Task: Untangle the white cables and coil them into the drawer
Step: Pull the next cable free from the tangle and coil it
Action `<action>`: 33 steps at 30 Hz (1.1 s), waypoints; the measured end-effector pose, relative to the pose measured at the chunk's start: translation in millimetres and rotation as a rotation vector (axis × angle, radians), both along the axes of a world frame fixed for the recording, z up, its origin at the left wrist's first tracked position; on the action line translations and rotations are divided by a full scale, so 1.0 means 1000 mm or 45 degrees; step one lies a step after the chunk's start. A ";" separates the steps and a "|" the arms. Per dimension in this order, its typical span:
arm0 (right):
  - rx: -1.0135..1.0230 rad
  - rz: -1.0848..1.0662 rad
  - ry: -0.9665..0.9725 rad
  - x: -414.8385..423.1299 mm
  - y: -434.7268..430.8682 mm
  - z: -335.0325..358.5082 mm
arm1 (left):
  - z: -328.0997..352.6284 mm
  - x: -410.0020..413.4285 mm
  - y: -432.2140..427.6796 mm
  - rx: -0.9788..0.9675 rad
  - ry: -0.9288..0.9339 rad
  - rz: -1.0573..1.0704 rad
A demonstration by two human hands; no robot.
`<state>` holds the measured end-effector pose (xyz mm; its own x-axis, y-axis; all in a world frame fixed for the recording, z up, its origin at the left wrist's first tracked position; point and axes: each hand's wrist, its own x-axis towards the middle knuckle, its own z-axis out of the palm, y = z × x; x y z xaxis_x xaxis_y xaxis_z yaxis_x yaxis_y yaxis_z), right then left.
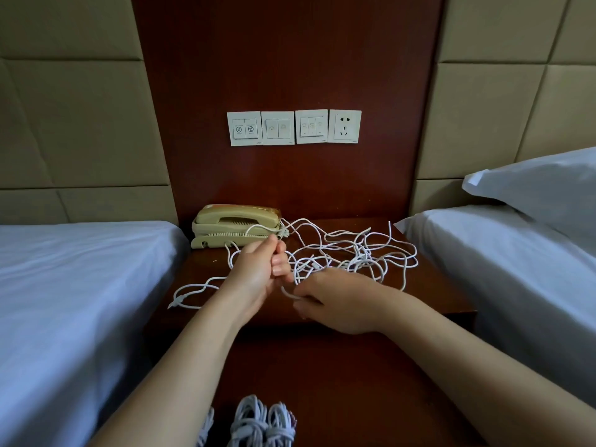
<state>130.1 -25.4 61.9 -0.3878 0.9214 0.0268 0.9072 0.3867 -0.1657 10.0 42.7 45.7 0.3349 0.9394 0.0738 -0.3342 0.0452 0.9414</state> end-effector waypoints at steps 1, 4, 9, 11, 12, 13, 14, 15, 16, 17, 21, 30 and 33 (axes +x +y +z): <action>0.018 0.005 0.018 0.002 -0.001 0.003 | -0.001 0.001 0.001 0.044 0.048 0.026; 0.030 0.045 0.098 0.006 -0.001 0.009 | -0.006 0.001 0.004 0.197 0.237 0.114; 0.097 0.116 0.413 0.016 0.004 0.015 | -0.013 -0.002 0.002 0.367 0.496 0.109; 0.100 0.104 0.459 0.021 0.008 0.015 | -0.012 -0.002 -0.003 0.432 0.603 0.041; 0.125 0.082 0.482 0.022 0.010 0.015 | -0.011 -0.001 -0.005 0.458 0.634 -0.012; 0.164 0.051 0.514 0.024 0.012 0.014 | -0.012 0.000 -0.008 0.454 0.628 -0.074; 0.205 0.020 0.560 0.024 0.013 0.013 | -0.011 0.001 -0.010 0.423 0.596 -0.135; 0.241 -0.008 0.614 0.025 0.014 0.012 | -0.011 0.002 -0.013 0.378 0.550 -0.187; 0.276 -0.032 0.664 0.025 0.015 0.011 | -0.010 0.003 -0.015 0.325 0.496 -0.228; 0.312 -0.054 0.705 0.024 0.017 0.010 | -0.008 0.005 -0.017 0.263 0.436 -0.258; 0.443 -0.089 0.856 0.025 0.024 0.004 | 0.000 0.007 -0.020 0.079 0.348 -0.354; 0.297 -0.116 1.136 0.025 0.037 -0.011 | 0.005 0.002 -0.025 0.060 0.171 -0.599; 0.281 -0.107 1.107 0.021 0.041 -0.023 | 0.006 -0.001 -0.027 0.093 0.126 -0.565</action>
